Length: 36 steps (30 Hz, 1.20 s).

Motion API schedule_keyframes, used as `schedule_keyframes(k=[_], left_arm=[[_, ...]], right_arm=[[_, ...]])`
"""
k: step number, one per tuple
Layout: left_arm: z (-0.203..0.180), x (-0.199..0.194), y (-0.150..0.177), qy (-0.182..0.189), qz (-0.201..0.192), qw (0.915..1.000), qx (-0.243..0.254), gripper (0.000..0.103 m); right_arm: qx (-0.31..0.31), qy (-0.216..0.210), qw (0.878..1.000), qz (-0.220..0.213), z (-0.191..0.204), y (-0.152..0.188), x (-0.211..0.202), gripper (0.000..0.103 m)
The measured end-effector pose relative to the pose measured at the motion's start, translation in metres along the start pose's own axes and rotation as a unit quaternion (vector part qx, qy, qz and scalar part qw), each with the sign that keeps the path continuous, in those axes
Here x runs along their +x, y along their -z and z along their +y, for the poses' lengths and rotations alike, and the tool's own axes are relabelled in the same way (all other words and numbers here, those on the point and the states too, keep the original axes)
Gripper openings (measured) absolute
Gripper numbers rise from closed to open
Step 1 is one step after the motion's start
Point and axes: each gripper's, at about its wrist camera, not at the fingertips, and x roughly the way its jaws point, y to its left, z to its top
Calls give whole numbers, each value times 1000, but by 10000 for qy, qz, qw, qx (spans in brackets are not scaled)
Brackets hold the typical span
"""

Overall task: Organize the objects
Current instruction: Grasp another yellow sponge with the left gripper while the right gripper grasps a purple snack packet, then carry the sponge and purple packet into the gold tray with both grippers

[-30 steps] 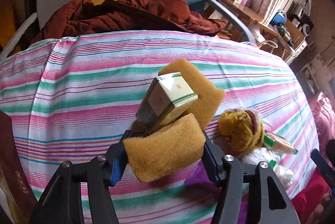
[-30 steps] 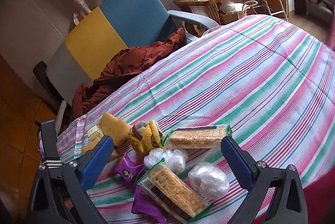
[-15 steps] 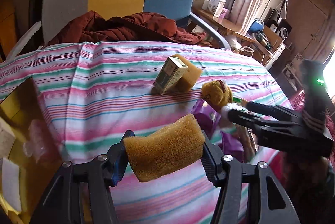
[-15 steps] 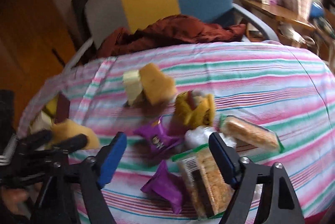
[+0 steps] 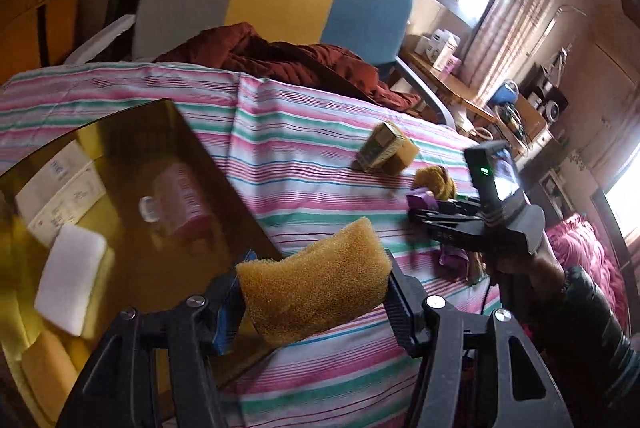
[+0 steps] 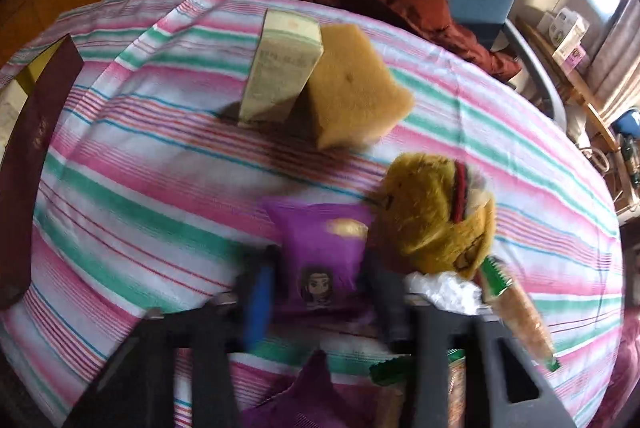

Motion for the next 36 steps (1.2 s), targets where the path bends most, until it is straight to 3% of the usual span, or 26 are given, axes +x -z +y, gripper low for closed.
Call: schedule_keyframes(k=[6, 10, 19, 23, 26, 27, 29, 34, 36], left_arm=[[54, -37, 4, -492, -304, 9968, -545, 61], [95, -59, 11, -856, -467, 9907, -946, 61], [139, -89, 25, -1105, -774, 9810, -1394, 62], [151, -91, 28, -1462, -884, 9757, -1369, 63], [165, -88, 29, -1738, -783, 9725, -1338, 70], [169, -87, 30, -1814, -760, 9705, -1396, 75], [177, -90, 32, -1776, -789, 9689, -1530, 83], [185, -98, 40, -1817, -898, 9643, -1702, 84], [184, -102, 43, -1813, -961, 9632, -1736, 84]], right_arm=[[-2, -206, 9985, -509, 4, 2, -32, 36], [-35, -571, 9942, -913, 24, 5, -66, 36], [-693, -1652, 9723, -1505, 145, 5, -128, 36], [-983, -1958, 9648, -1451, 202, 5, -132, 36], [-1085, -2045, 9641, -1301, 235, 6, -124, 37], [-1090, -2024, 9650, -1258, 244, 6, -121, 39], [-1052, -1983, 9674, -1174, 255, 7, -115, 60], [-1056, -1963, 9685, -1107, 268, 18, -114, 79], [-1040, -1922, 9695, -1106, 267, 22, -114, 82]])
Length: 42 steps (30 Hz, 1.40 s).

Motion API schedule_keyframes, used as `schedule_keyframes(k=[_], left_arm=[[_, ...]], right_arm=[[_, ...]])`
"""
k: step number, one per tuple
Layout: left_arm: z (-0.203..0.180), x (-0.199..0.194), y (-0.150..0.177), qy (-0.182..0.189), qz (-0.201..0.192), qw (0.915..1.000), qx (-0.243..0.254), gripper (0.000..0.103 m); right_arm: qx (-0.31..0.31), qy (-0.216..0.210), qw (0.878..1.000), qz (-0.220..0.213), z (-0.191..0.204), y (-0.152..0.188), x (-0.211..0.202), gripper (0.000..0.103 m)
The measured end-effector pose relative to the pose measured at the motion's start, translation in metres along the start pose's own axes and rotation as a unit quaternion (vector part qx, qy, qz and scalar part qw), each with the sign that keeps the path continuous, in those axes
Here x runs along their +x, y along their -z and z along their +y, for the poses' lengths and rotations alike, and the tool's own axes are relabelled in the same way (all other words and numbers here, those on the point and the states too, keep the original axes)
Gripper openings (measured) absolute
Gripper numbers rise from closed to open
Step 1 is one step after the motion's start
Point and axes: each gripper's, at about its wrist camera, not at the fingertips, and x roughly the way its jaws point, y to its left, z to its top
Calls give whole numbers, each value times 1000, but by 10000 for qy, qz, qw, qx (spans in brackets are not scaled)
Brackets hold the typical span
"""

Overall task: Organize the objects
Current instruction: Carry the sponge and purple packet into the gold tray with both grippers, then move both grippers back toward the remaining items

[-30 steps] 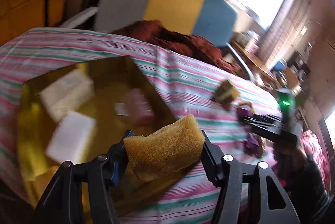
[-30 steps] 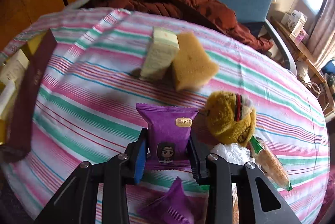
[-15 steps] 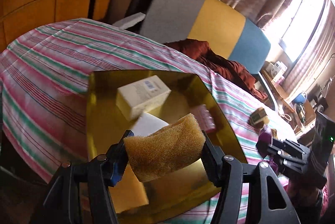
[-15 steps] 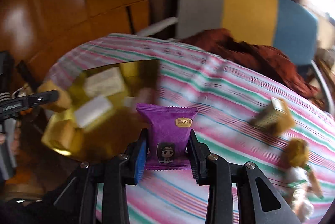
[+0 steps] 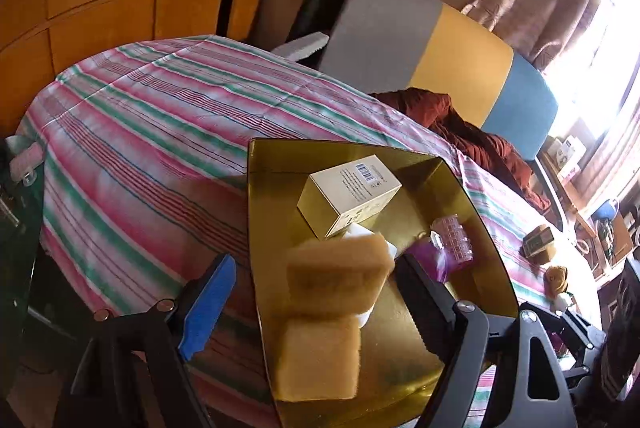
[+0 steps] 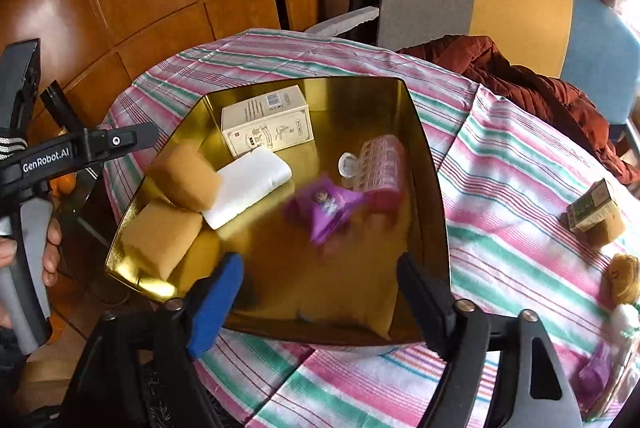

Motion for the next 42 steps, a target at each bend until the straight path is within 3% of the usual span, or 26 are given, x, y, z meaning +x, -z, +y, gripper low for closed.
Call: schedule_keyframes(k=[5, 9, 19, 32, 42], left_arm=[[-12, -14, 8, -53, -145, 9997, 198, 84], [-29, -21, 14, -145, -241, 9985, 468, 84], [-70, -27, 34, -256, -295, 9932, 1098, 84], [-105, -34, 56, -435, -416, 9820, 1793, 84], [-126, -30, 65, -364, -291, 9759, 2130, 84]], right_arm=[[87, 106, 9999, -103, 1, 9, -6, 97], [82, 280, 9992, -264, 5, 14, -12, 103], [98, 768, 9944, -713, 5, 20, -33, 103], [469, 1314, 9865, -855, -25, 25, -46, 103], [520, 1699, 9807, -813, -65, 26, -60, 103]])
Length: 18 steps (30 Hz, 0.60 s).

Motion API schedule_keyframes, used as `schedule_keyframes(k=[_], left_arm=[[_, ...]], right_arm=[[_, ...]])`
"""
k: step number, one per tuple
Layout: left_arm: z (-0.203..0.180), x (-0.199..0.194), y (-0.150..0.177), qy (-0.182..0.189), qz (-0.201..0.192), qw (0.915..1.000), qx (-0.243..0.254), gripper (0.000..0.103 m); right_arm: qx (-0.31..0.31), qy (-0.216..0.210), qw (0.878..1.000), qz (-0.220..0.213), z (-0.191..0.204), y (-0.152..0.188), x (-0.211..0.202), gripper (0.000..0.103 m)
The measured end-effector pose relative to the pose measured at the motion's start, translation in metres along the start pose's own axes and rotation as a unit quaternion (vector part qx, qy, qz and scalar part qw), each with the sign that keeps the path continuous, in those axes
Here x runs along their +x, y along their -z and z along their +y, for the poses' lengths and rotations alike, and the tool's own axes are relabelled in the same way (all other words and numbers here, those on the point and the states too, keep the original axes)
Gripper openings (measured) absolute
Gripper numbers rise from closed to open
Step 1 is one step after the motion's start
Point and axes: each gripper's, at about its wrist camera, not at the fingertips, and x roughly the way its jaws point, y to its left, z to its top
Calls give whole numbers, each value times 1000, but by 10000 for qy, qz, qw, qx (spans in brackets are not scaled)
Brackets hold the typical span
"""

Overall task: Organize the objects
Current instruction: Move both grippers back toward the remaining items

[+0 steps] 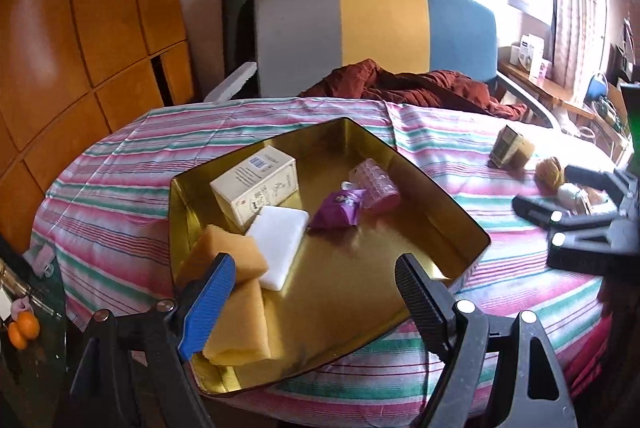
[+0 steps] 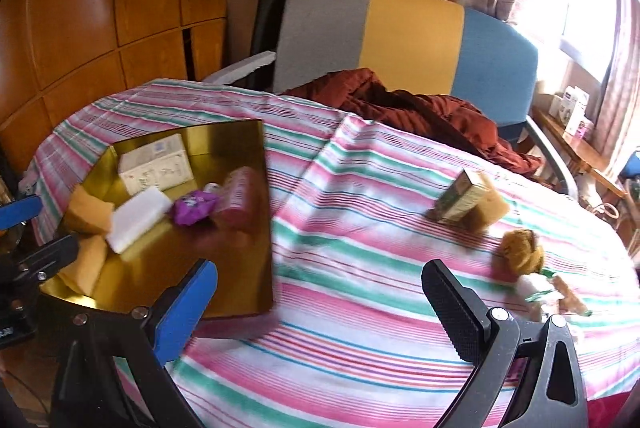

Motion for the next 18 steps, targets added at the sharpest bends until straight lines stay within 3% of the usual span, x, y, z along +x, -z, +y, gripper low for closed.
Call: schedule_keyframes(k=[11, 15, 18], left_arm=[[-35, 7, -3, 694, 170, 9968, 368, 84], [-49, 12, -8, 873, 243, 9949, 453, 84], [-61, 17, -11, 982, 347, 9932, 525, 83]], right_arm=[[549, 1013, 9933, 106, -125, 3, -6, 103], [953, 1520, 9837, 84, -182, 10, -13, 103], [1621, 1919, 9679, 20, -231, 22, -22, 103]])
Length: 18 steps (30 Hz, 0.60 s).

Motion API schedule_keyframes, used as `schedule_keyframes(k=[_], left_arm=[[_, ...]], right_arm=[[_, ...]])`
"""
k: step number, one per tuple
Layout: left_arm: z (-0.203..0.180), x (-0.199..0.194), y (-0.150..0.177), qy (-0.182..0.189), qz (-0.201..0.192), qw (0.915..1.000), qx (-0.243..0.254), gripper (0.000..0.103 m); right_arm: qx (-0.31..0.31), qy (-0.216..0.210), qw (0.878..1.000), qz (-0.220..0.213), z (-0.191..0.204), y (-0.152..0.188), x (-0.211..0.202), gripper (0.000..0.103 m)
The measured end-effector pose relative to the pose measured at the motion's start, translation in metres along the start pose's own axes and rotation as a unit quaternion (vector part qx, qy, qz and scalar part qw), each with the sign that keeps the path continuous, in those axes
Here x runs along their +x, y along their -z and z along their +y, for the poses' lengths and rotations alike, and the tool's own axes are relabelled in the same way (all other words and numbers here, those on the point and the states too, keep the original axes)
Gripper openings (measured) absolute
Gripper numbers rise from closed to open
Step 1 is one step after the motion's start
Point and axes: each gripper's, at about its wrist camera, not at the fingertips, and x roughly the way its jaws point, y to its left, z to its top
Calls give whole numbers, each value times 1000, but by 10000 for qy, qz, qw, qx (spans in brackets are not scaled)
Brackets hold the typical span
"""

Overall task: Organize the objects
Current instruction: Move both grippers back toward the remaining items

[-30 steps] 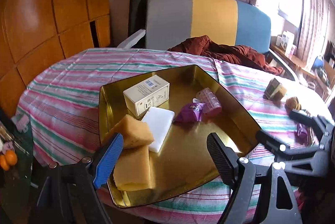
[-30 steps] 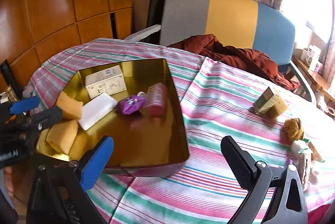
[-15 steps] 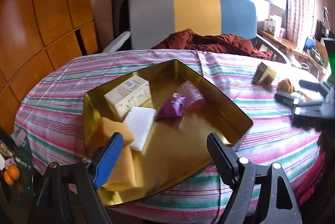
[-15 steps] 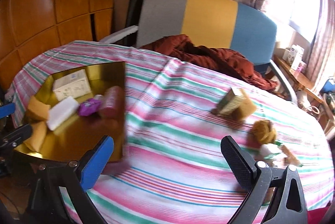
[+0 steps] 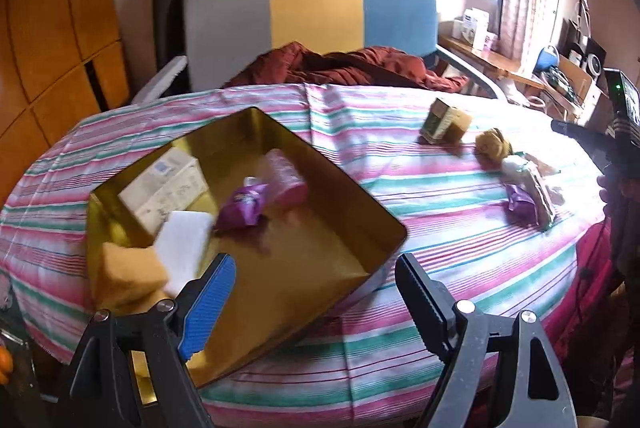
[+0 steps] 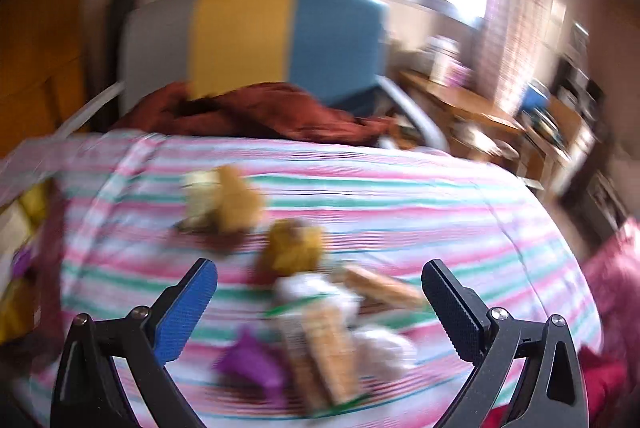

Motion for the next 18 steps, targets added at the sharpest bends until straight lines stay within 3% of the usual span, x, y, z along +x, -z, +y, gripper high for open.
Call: schedule_keyframes(k=[5, 7, 12, 17, 18], left_arm=[[-33, 14, -12, 339, 168, 9988, 308, 83], [-55, 24, -18, 486, 242, 9971, 539, 83], [-107, 43, -30, 976, 335, 9885, 1107, 83], [-161, 59, -35, 1314, 249, 9740, 1831, 83], [-173, 61, -34, 1344, 184, 9670, 2159, 83]], right_arm=[[1710, 181, 9849, 206, -74, 9, 13, 103], [2047, 86, 9784, 276, -86, 12, 16, 103], [2225, -68, 9741, 400, -92, 15, 19, 103], [2241, -211, 9728, 557, -88, 19, 26, 103], [2257, -239, 9721, 586, -88, 20, 27, 103]])
